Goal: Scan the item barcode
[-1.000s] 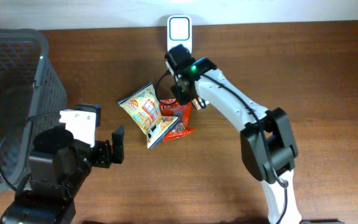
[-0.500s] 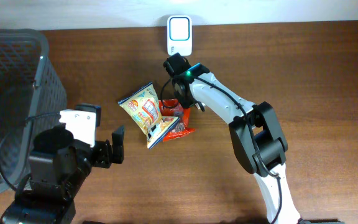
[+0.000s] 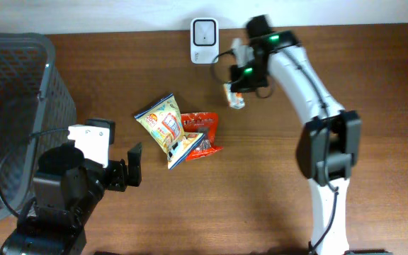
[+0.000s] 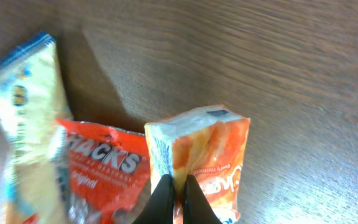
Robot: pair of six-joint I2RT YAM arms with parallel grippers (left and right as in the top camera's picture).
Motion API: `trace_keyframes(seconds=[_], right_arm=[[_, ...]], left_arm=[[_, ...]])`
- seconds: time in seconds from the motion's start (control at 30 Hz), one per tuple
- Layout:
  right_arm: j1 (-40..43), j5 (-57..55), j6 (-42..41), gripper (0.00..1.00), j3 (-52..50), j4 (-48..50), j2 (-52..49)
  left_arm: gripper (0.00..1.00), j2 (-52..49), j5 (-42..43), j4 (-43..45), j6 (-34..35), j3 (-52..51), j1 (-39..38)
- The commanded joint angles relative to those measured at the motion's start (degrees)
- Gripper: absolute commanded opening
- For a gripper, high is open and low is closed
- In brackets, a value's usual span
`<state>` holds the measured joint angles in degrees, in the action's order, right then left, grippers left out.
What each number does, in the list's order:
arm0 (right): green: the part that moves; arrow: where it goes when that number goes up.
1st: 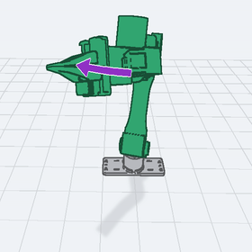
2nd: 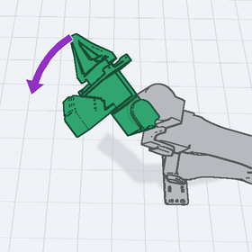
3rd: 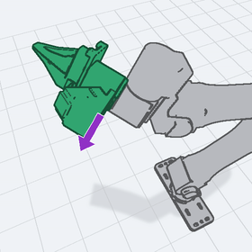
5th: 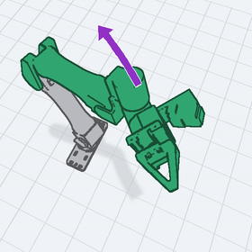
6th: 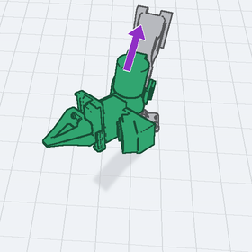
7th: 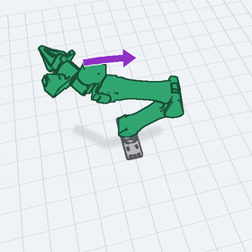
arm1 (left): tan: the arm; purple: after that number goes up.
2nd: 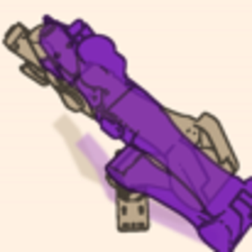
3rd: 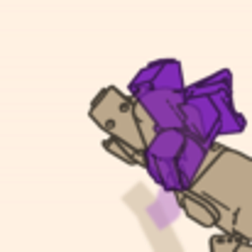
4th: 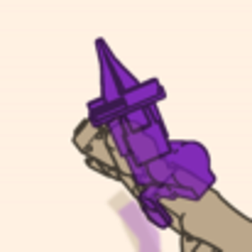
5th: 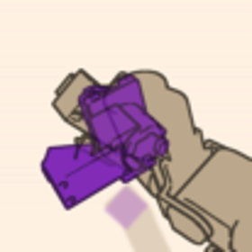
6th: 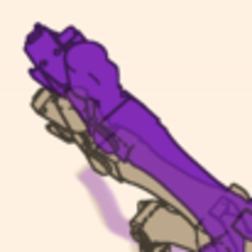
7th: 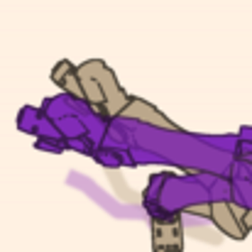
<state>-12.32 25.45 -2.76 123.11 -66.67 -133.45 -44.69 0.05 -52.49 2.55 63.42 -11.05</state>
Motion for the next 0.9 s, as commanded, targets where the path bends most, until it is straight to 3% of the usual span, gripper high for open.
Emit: trace_keyframes(seconds=[0.0,0.23,0.33,0.43,0.5,0.7,0.87], right_arm=[[5.99,24.81,4.26,0.04,-5.14,-0.31,0.5],[14.99,27.87,3.82,0.04,-17.29,3.26,-0.13],[19.52,20.59,3.13,0.15,-18.73,2.97,-0.13],[22.49,8.13,-0.72,0.17,-18.75,2.14,-0.13],[24.3,4.57,-0.72,0.33,-18.62,1.36,-0.09],[27.02,2.36,1.53,0.34,-11.41,-8.0,1.05],[24.0,3.23,9.22,0.36,-6.23,-13.05,1.57]], left_arm=[[0.99,0.02,0.63,0.13,-1.09,-0.07,0.35],[0.99,0.02,0.63,0.13,-1.07,-0.07,0.35],[0.99,0.02,0.63,0.13,-1.07,-0.07,0.35],[0.99,0.02,0.63,0.13,-1.09,-0.07,0.35],[0.99,0.02,0.63,0.13,-1.07,-0.07,0.35],[0.99,0.02,0.63,0.13,-1.09,-0.07,0.35],[0.99,0.02,0.63,0.13,-1.09,-0.07,0.35]])
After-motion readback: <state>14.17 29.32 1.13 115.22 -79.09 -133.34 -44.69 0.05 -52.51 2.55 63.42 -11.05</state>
